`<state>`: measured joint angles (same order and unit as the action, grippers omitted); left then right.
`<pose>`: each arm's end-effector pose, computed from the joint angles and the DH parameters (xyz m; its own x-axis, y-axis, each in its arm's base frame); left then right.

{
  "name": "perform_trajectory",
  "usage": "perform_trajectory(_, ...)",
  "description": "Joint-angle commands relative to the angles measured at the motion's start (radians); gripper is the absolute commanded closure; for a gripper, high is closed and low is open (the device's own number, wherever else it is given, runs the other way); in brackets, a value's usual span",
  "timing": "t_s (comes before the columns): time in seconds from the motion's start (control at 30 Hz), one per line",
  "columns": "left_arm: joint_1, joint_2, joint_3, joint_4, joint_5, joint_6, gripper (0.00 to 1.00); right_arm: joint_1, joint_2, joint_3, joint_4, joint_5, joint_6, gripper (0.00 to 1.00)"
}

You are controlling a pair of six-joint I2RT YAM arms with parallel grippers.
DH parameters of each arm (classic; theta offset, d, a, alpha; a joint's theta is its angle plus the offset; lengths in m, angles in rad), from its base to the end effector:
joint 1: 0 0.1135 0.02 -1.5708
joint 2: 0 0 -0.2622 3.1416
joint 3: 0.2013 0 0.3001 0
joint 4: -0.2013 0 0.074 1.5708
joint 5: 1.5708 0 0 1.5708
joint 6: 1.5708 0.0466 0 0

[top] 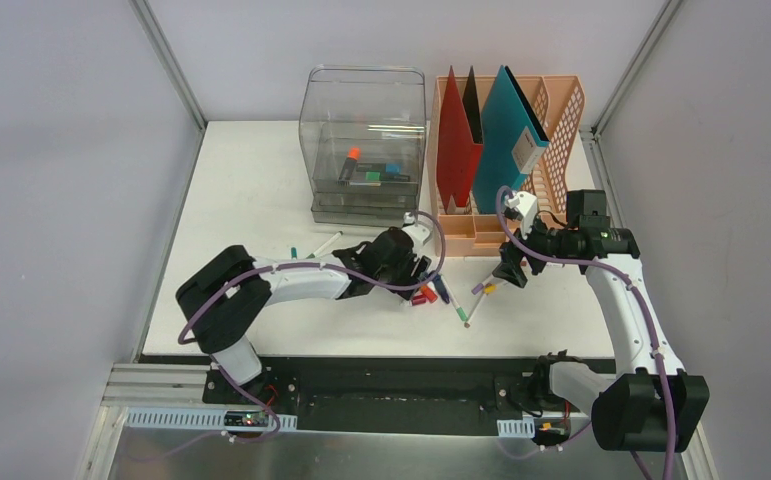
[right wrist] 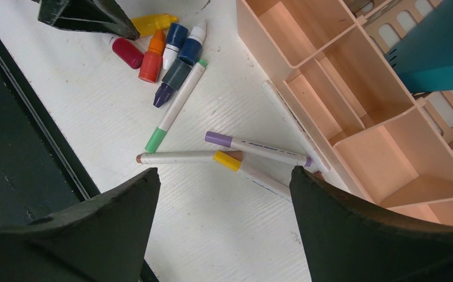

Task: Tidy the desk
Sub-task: Pick up the stationery from the center of the board.

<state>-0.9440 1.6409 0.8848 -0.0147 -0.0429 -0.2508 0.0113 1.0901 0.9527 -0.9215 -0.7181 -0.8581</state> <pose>0.2245 -0.3065 0.1330 -0.5922 0.3950 -0.7023 0.6650 0.7318 -0.1491 0.2513 0.0335 0.2700 -0.3198 -0.5734 -0.7543 -0.8759 0.4826 0.0045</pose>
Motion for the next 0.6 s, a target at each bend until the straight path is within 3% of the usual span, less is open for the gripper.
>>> perform_trajectory(0.0, -0.026, 0.048, 0.076, -0.047, -0.080, -0.013, 0.40, 0.006, -0.004, -0.003, 0.007, -0.018, -0.019, 0.16)
perform_trajectory(0.27, -0.047, 0.105, 0.124, -0.109, -0.110, 0.000, 0.53, 0.010, 0.002, -0.003, 0.007, -0.017, -0.021, 0.16)
perform_trajectory(0.57, -0.063, 0.137, 0.157, -0.164, -0.170, 0.036, 0.83, 0.012, 0.002, -0.002, 0.006, -0.015, -0.023, 0.16)
